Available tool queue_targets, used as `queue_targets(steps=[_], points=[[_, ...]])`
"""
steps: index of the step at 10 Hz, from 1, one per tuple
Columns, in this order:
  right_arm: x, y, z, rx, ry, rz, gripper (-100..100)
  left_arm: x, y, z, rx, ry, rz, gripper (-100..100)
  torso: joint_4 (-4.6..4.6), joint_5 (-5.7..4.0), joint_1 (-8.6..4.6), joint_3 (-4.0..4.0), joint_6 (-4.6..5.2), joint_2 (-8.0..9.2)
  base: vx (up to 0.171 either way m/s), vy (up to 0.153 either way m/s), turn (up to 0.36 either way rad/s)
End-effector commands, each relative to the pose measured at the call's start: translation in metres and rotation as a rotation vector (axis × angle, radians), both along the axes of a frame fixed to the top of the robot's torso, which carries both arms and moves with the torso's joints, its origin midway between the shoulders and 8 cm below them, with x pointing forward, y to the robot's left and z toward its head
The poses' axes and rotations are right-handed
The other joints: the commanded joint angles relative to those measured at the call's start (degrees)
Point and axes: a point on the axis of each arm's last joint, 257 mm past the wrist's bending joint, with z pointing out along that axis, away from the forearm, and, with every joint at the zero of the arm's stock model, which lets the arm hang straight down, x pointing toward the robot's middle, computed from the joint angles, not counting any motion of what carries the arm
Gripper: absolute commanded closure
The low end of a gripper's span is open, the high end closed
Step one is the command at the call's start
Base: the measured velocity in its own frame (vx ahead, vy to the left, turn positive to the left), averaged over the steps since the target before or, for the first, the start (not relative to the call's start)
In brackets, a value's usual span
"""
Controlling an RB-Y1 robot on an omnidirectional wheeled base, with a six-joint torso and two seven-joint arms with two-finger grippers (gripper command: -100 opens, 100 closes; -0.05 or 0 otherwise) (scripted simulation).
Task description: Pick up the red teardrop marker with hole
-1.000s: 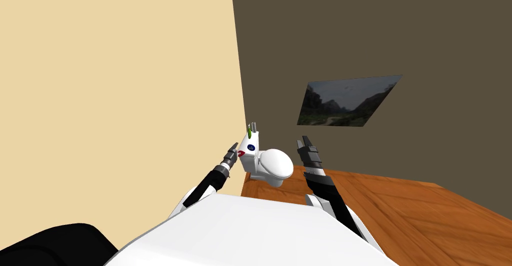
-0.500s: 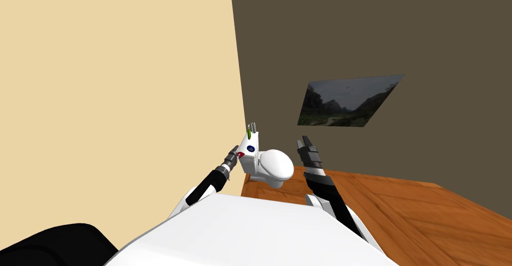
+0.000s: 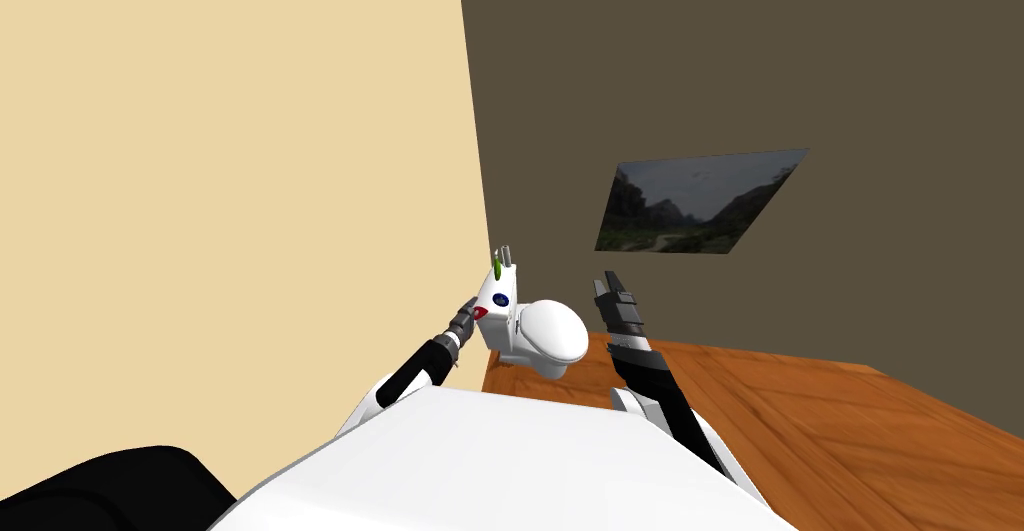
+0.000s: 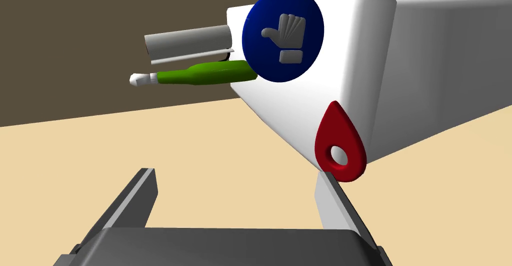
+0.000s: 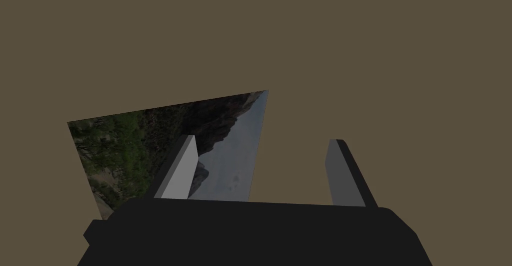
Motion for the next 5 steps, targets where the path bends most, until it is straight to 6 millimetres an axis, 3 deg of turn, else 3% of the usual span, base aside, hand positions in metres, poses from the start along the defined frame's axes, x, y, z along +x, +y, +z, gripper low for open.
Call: queue_targets(steps=[1,5], points=[[0.0,0.0,0.0,0.0,0.0,0.0,0,-0.002,0.001,-0.008,0.004,0.038,0.002,-100,0.0,0.0,0.0,0.0,0.0,0.0,0.033,0.01,-0.001],[0.0,0.0,0.0,0.0,0.0,0.0,0,-0.014,0.004,-0.032,0.014,0.142,0.011,-100,0.0,0.0,-0.03,0.01,0.0,0.03,0.053,0.009,-0.021]])
